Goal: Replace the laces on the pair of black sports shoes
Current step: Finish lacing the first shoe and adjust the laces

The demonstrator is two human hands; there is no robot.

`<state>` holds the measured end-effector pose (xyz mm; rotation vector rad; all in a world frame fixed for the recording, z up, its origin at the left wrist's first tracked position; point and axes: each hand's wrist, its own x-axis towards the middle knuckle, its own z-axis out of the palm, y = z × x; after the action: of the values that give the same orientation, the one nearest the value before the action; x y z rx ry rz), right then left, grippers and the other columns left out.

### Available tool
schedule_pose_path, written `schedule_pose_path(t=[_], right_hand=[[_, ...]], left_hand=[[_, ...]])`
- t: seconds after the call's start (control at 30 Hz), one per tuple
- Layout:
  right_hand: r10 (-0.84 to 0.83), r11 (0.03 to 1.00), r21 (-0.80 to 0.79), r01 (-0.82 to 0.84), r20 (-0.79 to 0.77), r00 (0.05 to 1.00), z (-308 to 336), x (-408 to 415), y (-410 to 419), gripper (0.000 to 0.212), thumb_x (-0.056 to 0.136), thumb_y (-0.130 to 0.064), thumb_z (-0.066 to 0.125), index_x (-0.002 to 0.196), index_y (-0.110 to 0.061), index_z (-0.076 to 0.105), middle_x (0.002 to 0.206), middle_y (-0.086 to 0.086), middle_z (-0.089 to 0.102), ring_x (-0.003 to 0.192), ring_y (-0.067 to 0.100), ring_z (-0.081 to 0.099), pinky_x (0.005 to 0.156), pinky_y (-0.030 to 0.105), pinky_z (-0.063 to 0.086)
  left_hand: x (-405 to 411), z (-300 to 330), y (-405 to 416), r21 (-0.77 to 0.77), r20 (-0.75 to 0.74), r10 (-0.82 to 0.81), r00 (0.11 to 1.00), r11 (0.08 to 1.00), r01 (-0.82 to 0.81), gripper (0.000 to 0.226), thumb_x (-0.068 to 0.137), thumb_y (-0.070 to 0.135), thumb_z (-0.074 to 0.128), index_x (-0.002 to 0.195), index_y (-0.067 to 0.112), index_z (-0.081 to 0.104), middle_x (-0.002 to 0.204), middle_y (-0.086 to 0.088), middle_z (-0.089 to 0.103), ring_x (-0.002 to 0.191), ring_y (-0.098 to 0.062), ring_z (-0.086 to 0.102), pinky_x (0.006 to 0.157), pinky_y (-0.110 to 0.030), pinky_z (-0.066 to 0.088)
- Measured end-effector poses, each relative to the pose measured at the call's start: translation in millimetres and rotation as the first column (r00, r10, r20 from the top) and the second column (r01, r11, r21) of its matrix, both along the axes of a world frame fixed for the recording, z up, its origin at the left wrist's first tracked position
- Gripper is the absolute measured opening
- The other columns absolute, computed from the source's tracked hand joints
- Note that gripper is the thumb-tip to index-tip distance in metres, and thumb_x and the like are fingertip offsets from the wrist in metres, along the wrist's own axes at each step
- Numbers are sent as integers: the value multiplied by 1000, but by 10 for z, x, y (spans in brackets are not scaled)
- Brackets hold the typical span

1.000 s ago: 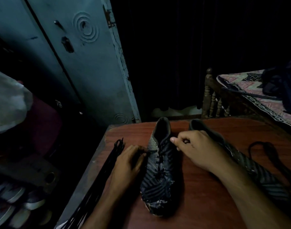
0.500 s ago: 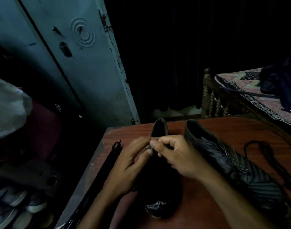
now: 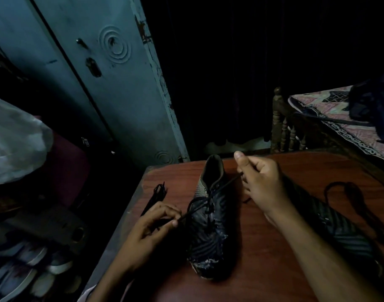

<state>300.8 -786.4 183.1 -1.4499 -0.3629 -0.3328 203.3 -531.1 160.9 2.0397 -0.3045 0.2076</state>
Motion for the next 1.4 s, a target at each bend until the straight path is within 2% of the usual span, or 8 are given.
schedule_pose_path(t=[0.2, 0.4, 0.6, 0.87, 1.0, 1.17, 1.33, 1.4], right_hand=[[162, 938, -326, -120, 107, 981, -66, -252, 266, 65, 93, -63, 54, 60, -9, 39, 54, -4, 32, 50, 7, 35, 48, 41, 29], [119, 911, -408, -56, 129, 985, -81, -253, 232, 63, 94, -60, 55, 59, -10, 40, 52, 9, 38, 49, 6, 38, 50, 41, 34], [42, 948, -318, -11, 91, 995, -89, -72, 93, 54, 98, -48, 55, 59, -25, 25, 55, -12, 21, 49, 3, 25, 50, 30, 18], [109, 941, -323, -97, 19, 994, -160, -64, 109, 67, 92, -66, 54, 62, -9, 35, 55, 4, 30, 48, 16, 33, 52, 37, 27], [132, 949, -285, -132, -19, 991, -59, -79, 47, 47, 89, -59, 58, 67, -17, 55, 62, 1, 61, 61, 17, 61, 65, 43, 52], [390, 841, -361, -402, -109, 914, 15, -53, -91, 26, 90, -38, 68, 81, -14, 69, 78, 1, 73, 76, 8, 65, 76, 26, 51], [426, 780, -412, -471, -201, 882, 27, -37, -177, 3, 93, -17, 70, 93, -18, 74, 81, 2, 75, 75, 11, 68, 72, 23, 54], [381, 798, -421, -431, -202, 902, 12, 2, -211, 8, 95, -16, 68, 97, -20, 75, 81, -1, 74, 75, 13, 68, 71, 23, 55]], left_hand=[[-47, 274, -389, 57, 15, -72, 997, 996, 71, 33, 98, 41, 64, 128, 30, 69, 131, 15, 68, 128, -2, 59, 103, -17, 45], [45, 299, -698, -159, 16, -29, 999, 987, 31, 18, 96, 15, 67, 81, 14, 76, 73, -3, 70, 72, -9, 63, 67, -22, 48], [-92, 127, -200, -123, 101, 118, 988, 987, -106, 25, 89, 31, 75, 78, 8, 76, 78, -12, 71, 76, -26, 67, 72, -34, 51], [-287, 66, 78, 0, 77, 97, 992, 995, -97, 13, 89, 21, 74, 87, 10, 81, 82, -10, 73, 80, -25, 72, 71, -33, 53], [-225, 147, 14, -160, 103, 185, 977, 973, -167, 11, 84, 19, 71, 81, 12, 79, 81, -16, 74, 78, -17, 71, 71, -25, 55], [-103, 159, 76, -551, -21, 195, 981, 816, -174, 33, 81, 43, 80, 84, 10, 77, 87, -14, 72, 84, -21, 69, 79, -32, 58], [-101, 92, 135, -592, -38, 202, 979, 784, -185, 52, 64, 53, 92, 81, 7, 73, 80, -9, 68, 75, -15, 65, 68, -23, 55], [-153, 67, 184, -602, 11, 212, 977, 782, -163, 34, 85, 36, 81, 79, 4, 69, 73, -5, 64, 69, -12, 60, 64, -19, 50]])
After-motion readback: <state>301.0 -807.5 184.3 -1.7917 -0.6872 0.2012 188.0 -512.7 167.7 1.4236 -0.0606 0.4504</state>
